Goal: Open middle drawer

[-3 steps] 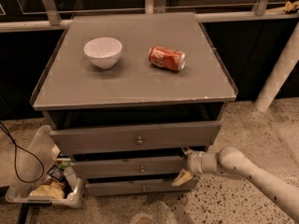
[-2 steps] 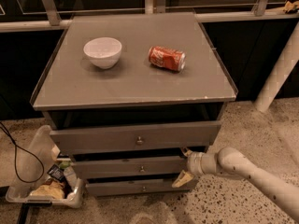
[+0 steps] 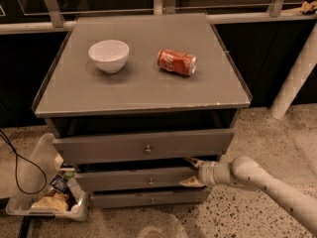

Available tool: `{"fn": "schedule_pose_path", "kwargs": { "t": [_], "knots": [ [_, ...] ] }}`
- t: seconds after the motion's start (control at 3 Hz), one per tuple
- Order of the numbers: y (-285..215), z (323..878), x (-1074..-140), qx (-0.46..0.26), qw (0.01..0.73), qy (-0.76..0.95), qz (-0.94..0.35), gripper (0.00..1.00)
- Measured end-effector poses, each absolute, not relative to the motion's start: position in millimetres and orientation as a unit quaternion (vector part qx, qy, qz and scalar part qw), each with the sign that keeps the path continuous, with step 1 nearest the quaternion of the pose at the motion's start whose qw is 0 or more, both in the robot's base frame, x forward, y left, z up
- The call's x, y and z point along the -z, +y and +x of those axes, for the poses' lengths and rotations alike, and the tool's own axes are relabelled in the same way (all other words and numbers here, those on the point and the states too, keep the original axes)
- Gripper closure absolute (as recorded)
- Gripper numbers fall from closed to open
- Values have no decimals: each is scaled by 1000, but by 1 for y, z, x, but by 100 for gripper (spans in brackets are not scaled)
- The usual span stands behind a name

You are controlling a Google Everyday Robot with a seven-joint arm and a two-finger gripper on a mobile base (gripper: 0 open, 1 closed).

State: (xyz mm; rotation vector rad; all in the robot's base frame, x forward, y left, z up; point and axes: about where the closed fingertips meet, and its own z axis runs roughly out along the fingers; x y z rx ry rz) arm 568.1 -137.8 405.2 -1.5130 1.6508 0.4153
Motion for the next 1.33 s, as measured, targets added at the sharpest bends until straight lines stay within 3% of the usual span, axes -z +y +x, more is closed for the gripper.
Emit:
{"fn": "schedule_pose_path", "kwargs": {
  "t": [0.67,1.0,1.33],
  "knots": [
    [-138,569,-410,-166,419,658,-603,87],
    [-139,570,-414,-166,419,658,-603,100],
    [-139,571,-424,-161,427,660,-598,100]
  ]
}}
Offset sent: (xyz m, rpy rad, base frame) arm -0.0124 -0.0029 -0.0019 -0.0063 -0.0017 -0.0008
